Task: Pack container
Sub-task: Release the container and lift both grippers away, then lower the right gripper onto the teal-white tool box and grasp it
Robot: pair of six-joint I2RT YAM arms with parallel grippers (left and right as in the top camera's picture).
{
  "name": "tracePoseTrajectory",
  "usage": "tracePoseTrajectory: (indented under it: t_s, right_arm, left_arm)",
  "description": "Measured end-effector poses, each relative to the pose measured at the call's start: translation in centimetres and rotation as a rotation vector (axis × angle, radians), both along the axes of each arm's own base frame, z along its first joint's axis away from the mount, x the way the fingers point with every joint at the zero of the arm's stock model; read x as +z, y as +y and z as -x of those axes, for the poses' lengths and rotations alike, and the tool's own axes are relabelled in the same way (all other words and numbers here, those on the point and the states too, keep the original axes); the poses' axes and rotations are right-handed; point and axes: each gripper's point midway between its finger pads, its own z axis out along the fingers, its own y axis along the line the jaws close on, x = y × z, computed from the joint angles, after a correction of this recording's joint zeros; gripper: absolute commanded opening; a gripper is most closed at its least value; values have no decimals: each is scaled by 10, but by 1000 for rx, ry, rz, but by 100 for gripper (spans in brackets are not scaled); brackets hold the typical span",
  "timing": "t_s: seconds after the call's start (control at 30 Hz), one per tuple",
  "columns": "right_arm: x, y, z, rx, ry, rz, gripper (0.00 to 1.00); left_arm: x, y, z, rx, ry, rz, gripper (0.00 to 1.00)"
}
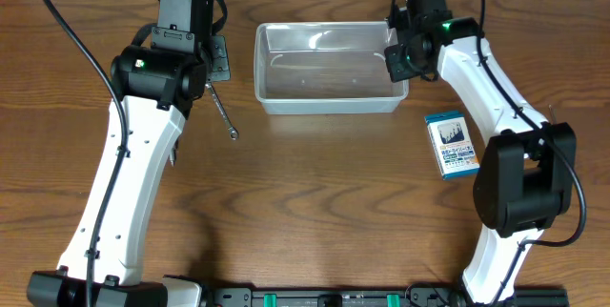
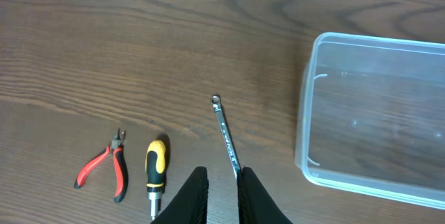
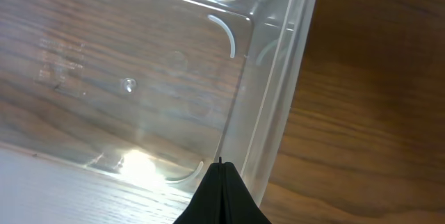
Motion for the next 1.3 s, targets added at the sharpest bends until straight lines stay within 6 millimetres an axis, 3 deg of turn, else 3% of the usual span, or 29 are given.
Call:
tracePoseTrajectory:
  t_s: [0.1, 0.17, 0.27, 0.3, 0.33, 0.37, 0.53, 0.67, 0.77, 0.83, 0.97, 1.17, 1.2, 1.23, 1.3]
  right_arm:
    - [2, -1, 1, 19, 2, 11, 5]
    - [9, 1, -1, 34, -4, 7, 24]
    - [33, 7, -5, 87, -34, -10, 42]
    - [44, 9, -5, 102, -48, -17, 58]
    - [54, 10, -3, 116, -55, -18, 86]
    - [68, 9, 1, 128, -66, -16, 99]
    - [140, -11, 30, 116, -137, 22, 99]
    - [180, -55, 73, 25, -127, 50, 99]
    - [193, -85, 108, -58, -82, 67, 99]
    - [197, -92, 126, -85, -56, 71, 99]
    - [206, -96, 163, -122, -8, 65, 99]
    - [222, -98, 215, -181, 17, 43, 99]
    - [225, -98, 222, -191, 1, 37, 99]
    - [227, -98, 228, -199, -14, 31, 99]
    - [229, -99, 243, -211, -49, 21, 99]
  left_arm:
    - [0, 0, 0, 1, 0, 0, 31]
    - [0, 0, 0, 1, 0, 1, 37]
    - [0, 0, 0, 6, -1, 4, 51]
    - [0, 0, 0, 6, -1, 4, 55]
    - [0, 0, 0, 7, 0, 5, 58]
    - [-1, 1, 1, 8, 3, 3, 61]
    - [-7, 22, 9, 64, 51, -1, 68]
    - [-16, 44, 23, 119, 117, -12, 70]
    - [-22, 49, 35, 125, 173, -22, 70]
    - [-21, 47, 41, 121, 184, -24, 70]
    - [-6, 40, 54, 95, 131, -17, 70]
    - [33, 24, 97, 23, -56, 21, 72]
    - [37, 25, 104, 20, -95, 29, 75]
    - [39, 26, 112, 17, -120, 33, 97]
    - [35, 29, 126, 18, -157, 42, 98]
